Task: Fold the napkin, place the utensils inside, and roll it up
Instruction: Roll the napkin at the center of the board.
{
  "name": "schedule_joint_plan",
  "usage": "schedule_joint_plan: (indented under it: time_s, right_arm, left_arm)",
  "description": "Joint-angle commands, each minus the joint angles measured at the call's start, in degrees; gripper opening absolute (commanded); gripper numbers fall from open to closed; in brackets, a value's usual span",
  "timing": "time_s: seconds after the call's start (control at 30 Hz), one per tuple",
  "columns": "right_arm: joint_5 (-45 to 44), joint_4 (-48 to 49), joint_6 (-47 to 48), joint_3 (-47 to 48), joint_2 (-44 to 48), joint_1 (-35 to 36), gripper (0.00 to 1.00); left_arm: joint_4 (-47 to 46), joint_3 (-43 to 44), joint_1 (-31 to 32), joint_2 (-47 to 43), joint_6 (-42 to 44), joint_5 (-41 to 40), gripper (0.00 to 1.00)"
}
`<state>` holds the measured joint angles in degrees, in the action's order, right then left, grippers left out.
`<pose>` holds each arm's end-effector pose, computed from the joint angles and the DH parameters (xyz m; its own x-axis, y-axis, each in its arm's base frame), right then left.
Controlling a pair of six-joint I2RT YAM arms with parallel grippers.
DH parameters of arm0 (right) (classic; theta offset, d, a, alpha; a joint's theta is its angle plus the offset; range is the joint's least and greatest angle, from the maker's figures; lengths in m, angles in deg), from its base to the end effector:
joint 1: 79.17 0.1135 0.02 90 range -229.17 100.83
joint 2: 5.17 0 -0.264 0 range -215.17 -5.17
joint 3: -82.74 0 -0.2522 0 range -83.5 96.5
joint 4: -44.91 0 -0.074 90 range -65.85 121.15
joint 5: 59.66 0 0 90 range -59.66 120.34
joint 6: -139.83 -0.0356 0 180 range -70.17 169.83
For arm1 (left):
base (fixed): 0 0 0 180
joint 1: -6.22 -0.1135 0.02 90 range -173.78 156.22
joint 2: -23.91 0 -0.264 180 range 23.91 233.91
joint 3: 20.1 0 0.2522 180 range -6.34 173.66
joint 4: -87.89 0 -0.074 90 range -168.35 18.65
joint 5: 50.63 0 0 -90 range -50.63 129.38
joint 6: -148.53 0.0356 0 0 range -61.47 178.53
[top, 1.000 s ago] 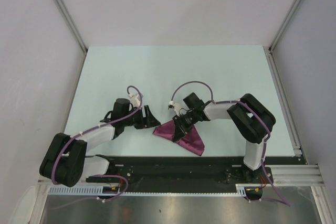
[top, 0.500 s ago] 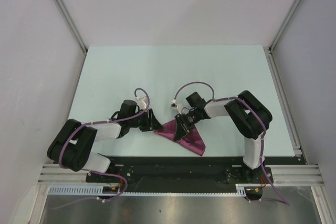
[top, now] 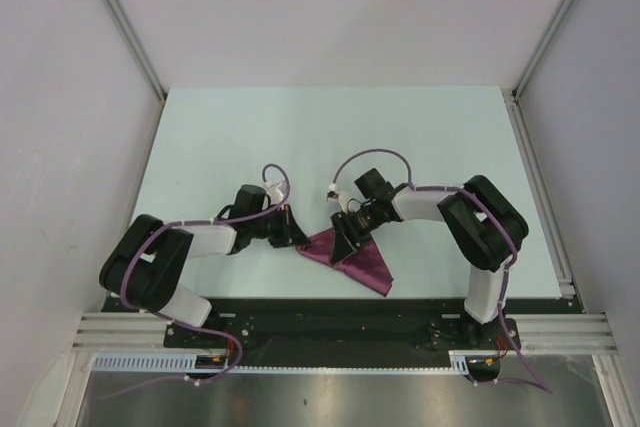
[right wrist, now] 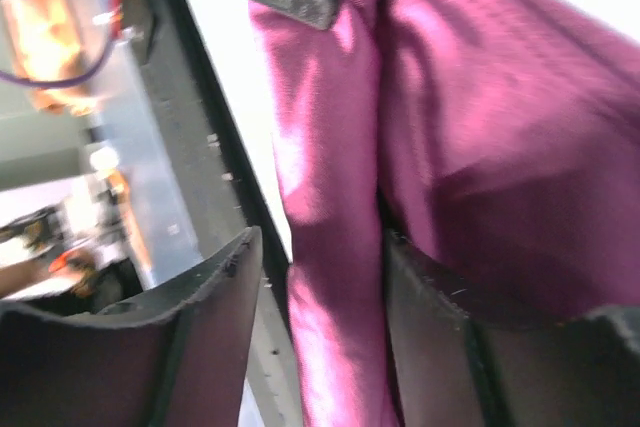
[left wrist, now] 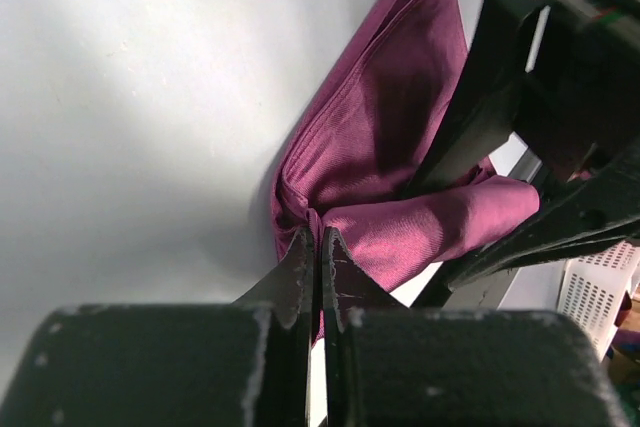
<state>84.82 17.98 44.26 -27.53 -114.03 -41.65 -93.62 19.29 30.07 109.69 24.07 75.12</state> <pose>0.2515 0.2297 0.1176 -0.7813 -0.5288 -0.3317 -0.5425 0.3125 0.7798 0.2179 -0.1191 0.1216 -0.9320 -0.0900 -0.3510 0.2176 0.6354 -0.7409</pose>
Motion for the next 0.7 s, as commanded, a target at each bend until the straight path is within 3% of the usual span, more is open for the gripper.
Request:
schedule_joint_plan:
  time_s: [0.0, 0.13, 0.37, 0.67]
  right_arm:
    - [-15.09, -3.34, 2.22, 0.46, 7.14, -1.31, 0.58]
    - [-22.38, -5.64, 2.22, 0.99, 14.87, -1.22, 0.66]
    - [-43.19, -3.71, 2.05, -1.82, 30.43, 4.75, 0.68]
    - [-61.66, 2.0, 0.64, -5.86, 31.43, 19.94, 0.7]
  left_arm:
    - [3.4, 3.98, 0.31, 0.71, 1.76, 0.9, 0.0]
    - [5.77, 5.4, 0.23, 1.06, 2.38, 0.64, 0.0]
    - [8.41, 7.68, 0.14, 3.25, 2.64, 0.73, 0.0]
    - [9.99, 8.3, 0.05, 4.04, 3.26, 0.2, 0.0]
